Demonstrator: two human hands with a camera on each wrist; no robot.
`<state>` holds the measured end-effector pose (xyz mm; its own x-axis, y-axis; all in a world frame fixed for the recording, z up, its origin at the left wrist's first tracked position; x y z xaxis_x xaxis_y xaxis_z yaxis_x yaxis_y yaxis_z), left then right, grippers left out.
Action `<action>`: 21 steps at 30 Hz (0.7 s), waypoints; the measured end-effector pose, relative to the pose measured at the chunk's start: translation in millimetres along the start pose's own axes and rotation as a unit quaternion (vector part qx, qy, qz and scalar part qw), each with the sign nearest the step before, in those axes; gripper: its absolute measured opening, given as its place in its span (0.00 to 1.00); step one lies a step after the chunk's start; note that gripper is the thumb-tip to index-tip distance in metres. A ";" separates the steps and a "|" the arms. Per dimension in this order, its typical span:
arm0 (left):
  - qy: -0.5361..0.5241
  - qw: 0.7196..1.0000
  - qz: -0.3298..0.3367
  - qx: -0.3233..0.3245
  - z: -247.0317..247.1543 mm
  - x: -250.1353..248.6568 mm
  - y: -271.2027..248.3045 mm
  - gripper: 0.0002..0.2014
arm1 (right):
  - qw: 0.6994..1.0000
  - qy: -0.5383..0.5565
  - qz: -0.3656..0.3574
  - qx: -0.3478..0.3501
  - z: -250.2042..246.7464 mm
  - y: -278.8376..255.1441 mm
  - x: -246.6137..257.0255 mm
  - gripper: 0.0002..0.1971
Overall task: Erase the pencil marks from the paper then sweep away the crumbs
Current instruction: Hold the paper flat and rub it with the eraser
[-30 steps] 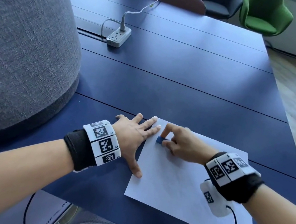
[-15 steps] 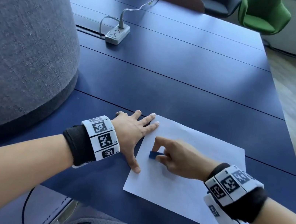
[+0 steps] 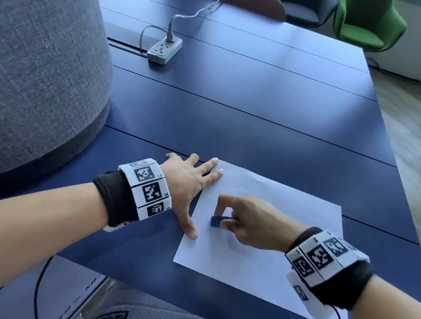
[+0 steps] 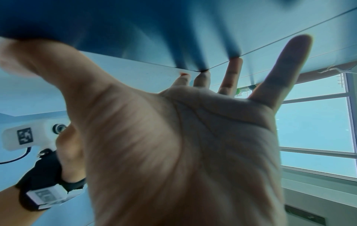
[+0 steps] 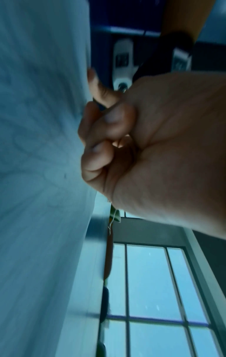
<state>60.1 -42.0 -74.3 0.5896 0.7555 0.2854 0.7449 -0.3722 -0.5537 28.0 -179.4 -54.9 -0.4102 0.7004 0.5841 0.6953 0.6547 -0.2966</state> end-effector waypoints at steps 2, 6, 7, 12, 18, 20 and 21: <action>-0.003 1.000 0.001 -0.003 0.5 -0.1 0.3 0.73 | 1.000 -0.003 -0.012 -0.001 3.4 -2.9 -0.9 0.06; 0.000 1.000 -0.001 -0.008 1.5 -0.2 0.7 0.73 | 0.996 0.035 -0.029 0.078 15.3 -16.5 5.4 0.08; 0.001 1.000 -0.001 -0.009 1.3 0.4 0.5 0.73 | 0.997 0.044 -0.025 0.061 12.4 -12.7 3.4 0.08; -0.001 1.000 -0.001 -0.010 1.8 0.8 1.1 0.73 | 0.996 0.068 -0.033 0.048 13.9 -12.1 -3.6 0.08; -0.007 1.000 0.000 -0.013 2.1 0.8 0.0 0.73 | 0.997 0.073 -0.033 0.022 11.0 -9.5 -5.7 0.08; -0.012 1.000 0.002 -0.014 1.6 0.6 0.1 0.73 | 0.995 0.082 -0.046 0.037 17.3 -14.4 -5.4 0.08; -0.014 1.000 0.002 -0.014 1.7 0.5 0.4 0.73 | 0.993 0.086 -0.053 0.060 22.5 -19.9 -3.1 0.09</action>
<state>60.2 -40.8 -75.6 0.5833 0.7690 0.2615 0.7520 -0.3897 -0.5315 2.2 -188.2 -67.8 -0.3631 0.5730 0.7347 0.5735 0.7589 -0.3084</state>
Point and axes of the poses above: each hand's wrist, its own y-axis towards the middle knuckle, its own z-axis out of the palm, x = y × z, the point moved 5 cm from there along y, towards the middle knuckle, and after that the axes turned 11 degrees about y, right-handed, at the moved point
